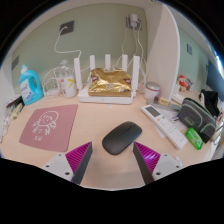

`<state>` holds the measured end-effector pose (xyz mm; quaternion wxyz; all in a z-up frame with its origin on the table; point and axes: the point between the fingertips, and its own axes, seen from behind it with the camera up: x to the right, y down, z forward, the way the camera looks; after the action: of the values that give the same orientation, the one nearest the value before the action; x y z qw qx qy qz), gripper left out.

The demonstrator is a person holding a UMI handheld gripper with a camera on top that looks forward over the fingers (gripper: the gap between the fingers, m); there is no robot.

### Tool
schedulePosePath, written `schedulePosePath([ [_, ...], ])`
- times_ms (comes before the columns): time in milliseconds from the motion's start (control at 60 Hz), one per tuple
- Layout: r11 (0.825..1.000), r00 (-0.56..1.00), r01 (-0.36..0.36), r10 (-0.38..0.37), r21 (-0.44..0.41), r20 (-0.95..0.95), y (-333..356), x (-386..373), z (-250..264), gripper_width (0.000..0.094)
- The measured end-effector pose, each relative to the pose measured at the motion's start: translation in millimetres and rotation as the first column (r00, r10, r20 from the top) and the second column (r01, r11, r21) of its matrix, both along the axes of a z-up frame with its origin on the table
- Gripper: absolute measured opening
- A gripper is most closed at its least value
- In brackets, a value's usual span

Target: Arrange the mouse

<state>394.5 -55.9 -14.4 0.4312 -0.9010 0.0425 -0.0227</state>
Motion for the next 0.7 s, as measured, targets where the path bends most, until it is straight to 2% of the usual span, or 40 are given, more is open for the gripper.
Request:
schedulePosePath([
  [167,1.000,1.000,0.000,0.001,0.028,-0.025,38.3,0.1,4.1,0.0840],
  [233,1.000,1.000,0.004,-0.004,0.022,0.004,49.3,2.8,1.9,0.0808],
  [300,1.000,1.000,0.002,-0.003,0.025,0.028,59.3,0.6,1.6,0.0719],
  [400,1.000,1.000,-0.012,0.012,0.022,0.028,69.7,-8.8,1.0,0.0481],
  [567,1.000,0.997,0.004,-0.003,-0.010,0.074,69.8,-7.5,2.3,0.0389],
  [633,0.999,0.993,0.033,-0.029,-0.031,0.118,66.1,-0.1,4.9,0.0360],
  [700,0.997,0.988,0.074,-0.071,-0.014,0.137,61.6,6.8,23.1,0.0350],
])
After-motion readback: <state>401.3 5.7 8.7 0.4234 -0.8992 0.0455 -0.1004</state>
